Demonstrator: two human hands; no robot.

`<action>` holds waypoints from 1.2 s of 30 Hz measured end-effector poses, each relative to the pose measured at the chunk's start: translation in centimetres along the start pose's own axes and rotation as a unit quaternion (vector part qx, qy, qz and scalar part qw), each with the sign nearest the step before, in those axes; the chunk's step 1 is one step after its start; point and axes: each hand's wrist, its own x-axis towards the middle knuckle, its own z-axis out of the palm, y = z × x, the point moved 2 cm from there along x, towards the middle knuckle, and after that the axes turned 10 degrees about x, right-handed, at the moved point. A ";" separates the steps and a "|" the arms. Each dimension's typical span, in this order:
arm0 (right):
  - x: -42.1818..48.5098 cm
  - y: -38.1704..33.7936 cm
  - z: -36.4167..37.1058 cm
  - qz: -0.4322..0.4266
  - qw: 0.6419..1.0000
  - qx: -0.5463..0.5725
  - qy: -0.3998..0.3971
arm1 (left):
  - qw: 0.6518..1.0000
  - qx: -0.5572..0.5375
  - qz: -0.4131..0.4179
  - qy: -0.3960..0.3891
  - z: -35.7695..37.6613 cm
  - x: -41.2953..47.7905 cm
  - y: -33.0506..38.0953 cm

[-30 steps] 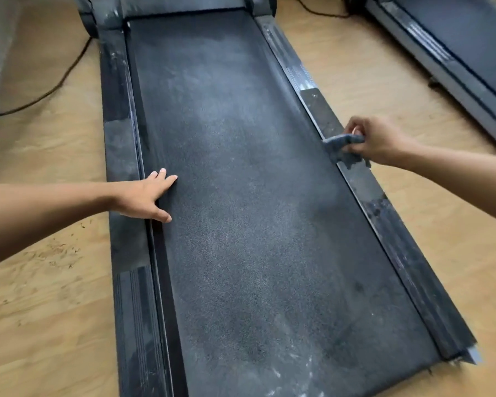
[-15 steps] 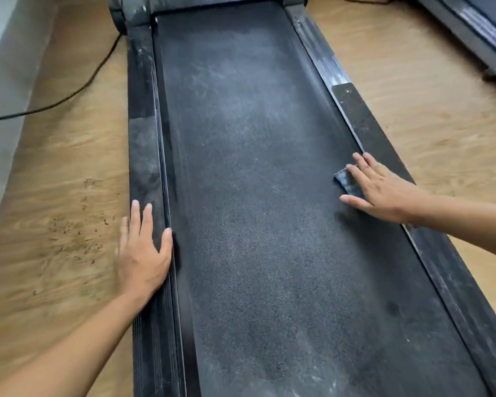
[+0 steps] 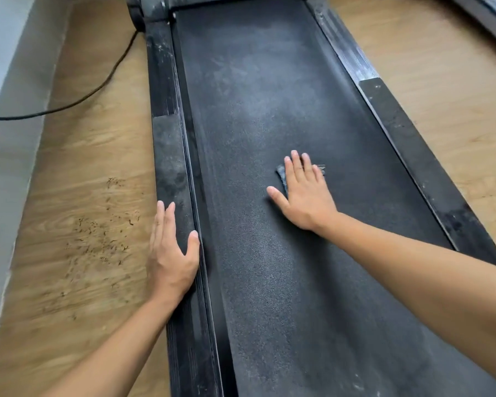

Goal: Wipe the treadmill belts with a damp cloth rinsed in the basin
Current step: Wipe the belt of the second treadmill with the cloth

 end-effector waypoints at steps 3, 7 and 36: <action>-0.4 -7.5 3.0 -0.111 0.993 0.004 -0.028 | 1.000 0.016 -0.002 -0.002 0.3 0.2 -0.1; -3.5 -13.1 6.7 -0.253 0.964 -0.050 -0.066 | 0.998 0.057 0.002 0.001 0.7 0.3 -0.3; -7.7 -9.9 6.4 -0.249 0.962 -0.028 -0.108 | 0.991 -0.121 -0.043 -0.019 0.3 0.5 -1.3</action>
